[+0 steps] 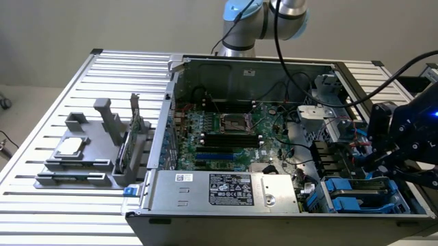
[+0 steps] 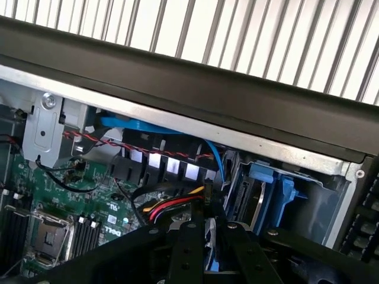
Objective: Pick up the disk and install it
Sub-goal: 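Insert the first disk wire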
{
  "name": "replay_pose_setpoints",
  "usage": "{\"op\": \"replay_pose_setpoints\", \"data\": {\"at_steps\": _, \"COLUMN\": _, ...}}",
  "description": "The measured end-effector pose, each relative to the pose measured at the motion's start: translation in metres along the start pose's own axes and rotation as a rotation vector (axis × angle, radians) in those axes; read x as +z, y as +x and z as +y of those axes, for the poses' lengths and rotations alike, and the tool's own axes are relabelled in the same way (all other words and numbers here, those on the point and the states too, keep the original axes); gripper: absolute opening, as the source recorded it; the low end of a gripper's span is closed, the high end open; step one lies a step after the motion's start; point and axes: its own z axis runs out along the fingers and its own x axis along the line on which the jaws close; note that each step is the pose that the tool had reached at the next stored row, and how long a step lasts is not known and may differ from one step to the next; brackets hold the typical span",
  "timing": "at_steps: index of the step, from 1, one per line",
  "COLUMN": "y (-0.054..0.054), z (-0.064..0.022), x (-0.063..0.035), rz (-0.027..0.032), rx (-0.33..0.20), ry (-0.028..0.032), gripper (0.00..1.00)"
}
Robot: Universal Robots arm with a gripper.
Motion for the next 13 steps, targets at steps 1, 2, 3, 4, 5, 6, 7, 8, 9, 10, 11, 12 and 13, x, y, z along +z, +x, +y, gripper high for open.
{"op": "replay_pose_setpoints", "data": {"at_steps": 1, "y": 0.0, "z": 0.0, "x": -0.0001, "rz": -0.0034, "rx": 0.008, "ry": 0.0001, "gripper": 0.17}}
{"op": "replay_pose_setpoints", "data": {"at_steps": 2, "y": 0.0, "z": 0.0, "x": -0.0002, "rz": -0.0073, "rx": 0.015, "ry": 0.0002, "gripper": 0.17}}
{"op": "replay_pose_setpoints", "data": {"at_steps": 3, "y": 0.0, "z": 0.0, "x": -0.0003, "rz": -0.011, "rx": 0.023, "ry": 0.0003, "gripper": 0.17}}
{"op": "replay_pose_setpoints", "data": {"at_steps": 4, "y": -0.0001, "z": 0.0, "x": -0.0004, "rz": -0.0152, "rx": 0.03, "ry": 0.0005, "gripper": 0.17}}
{"op": "replay_pose_setpoints", "data": {"at_steps": 5, "y": -0.0001, "z": -0.0001, "x": -0.0004, "rz": -0.0196, "rx": 0.038, "ry": 0.0008, "gripper": 0.17}}
{"op": "replay_pose_setpoints", "data": {"at_steps": 6, "y": -0.0001, "z": 0.0, "x": -0.0006, "rz": -0.024, "rx": 0.045, "ry": 0.001, "gripper": 0.17}}
{"op": "replay_pose_setpoints", "data": {"at_steps": 7, "y": -0.0002, "z": -0.0001, "x": -0.0007, "rz": -0.0281, "rx": 0.052, "ry": 0.0012, "gripper": 0.17}}
{"op": "replay_pose_setpoints", "data": {"at_steps": 8, "y": -0.0002, "z": -0.0001, "x": -0.0007, "rz": -0.0322, "rx": 0.059, "ry": 0.0014, "gripper": 0.17}}
{"op": "replay_pose_setpoints", "data": {"at_steps": 9, "y": -0.0002, "z": -0.0001, "x": -0.0008, "rz": -0.0361, "rx": 0.067, "ry": 0.0016, "gripper": 0.17}}
{"op": "replay_pose_setpoints", "data": {"at_steps": 10, "y": -0.0003, "z": -0.0001, "x": -0.0009, "rz": -0.0399, "rx": 0.074, "ry": 0.002, "gripper": 0.17}}
{"op": "replay_pose_setpoints", "data": {"at_steps": 11, "y": -0.0003, "z": -0.0001, "x": -0.001, "rz": -0.043, "rx": 0.08, "ry": 0.0023, "gripper": 0.17}}
{"op": "replay_pose_setpoints", "data": {"at_steps": 12, "y": -0.0003, "z": -0.0002, "x": -0.0011, "rz": -0.0456, "rx": 0.087, "ry": 0.0027, "gripper": 0.17}}
{"op": "replay_pose_setpoints", "data": {"at_steps": 13, "y": -0.0004, "z": -0.0002, "x": -0.0013, "rz": -0.0481, "rx": 0.092, "ry": 0.0033, "gripper": 0.17}}
